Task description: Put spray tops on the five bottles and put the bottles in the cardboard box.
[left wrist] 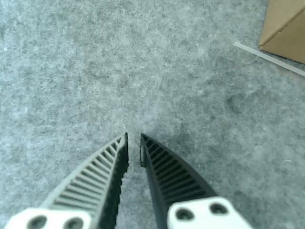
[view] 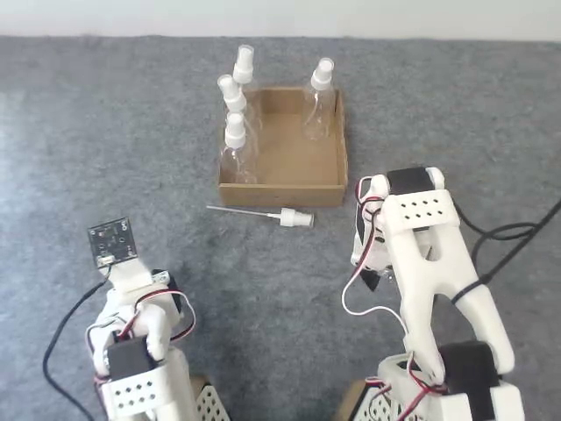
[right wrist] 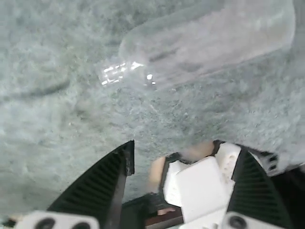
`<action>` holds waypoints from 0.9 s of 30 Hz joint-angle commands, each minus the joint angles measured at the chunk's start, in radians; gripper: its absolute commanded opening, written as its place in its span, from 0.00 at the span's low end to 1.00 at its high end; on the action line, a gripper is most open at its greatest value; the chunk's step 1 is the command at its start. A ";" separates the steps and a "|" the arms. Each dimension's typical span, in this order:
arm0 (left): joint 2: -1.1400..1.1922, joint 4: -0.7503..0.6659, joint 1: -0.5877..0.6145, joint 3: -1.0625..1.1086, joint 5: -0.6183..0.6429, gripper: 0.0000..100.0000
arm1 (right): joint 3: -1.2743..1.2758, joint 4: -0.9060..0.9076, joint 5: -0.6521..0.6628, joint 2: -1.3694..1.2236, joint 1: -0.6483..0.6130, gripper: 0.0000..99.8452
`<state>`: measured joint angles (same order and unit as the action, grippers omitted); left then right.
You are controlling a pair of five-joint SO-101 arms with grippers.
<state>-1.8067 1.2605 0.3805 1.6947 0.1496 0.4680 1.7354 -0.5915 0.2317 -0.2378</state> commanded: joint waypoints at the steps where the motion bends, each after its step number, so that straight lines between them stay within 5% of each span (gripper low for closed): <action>1: -0.017 0.005 0.005 -0.010 0.000 0.04 | -0.052 0.022 0.101 0.059 -0.004 0.28; 9: -0.017 0.005 0.005 -0.010 0.000 0.04 | -0.052 0.019 0.261 0.048 -0.002 0.28; 27: -0.017 0.005 0.005 -0.010 0.000 0.04 | -0.057 0.012 0.262 0.048 -0.002 0.28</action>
<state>-1.8067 1.2605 0.3805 1.6947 0.1496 0.4680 1.7354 -0.3414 0.2317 -0.2378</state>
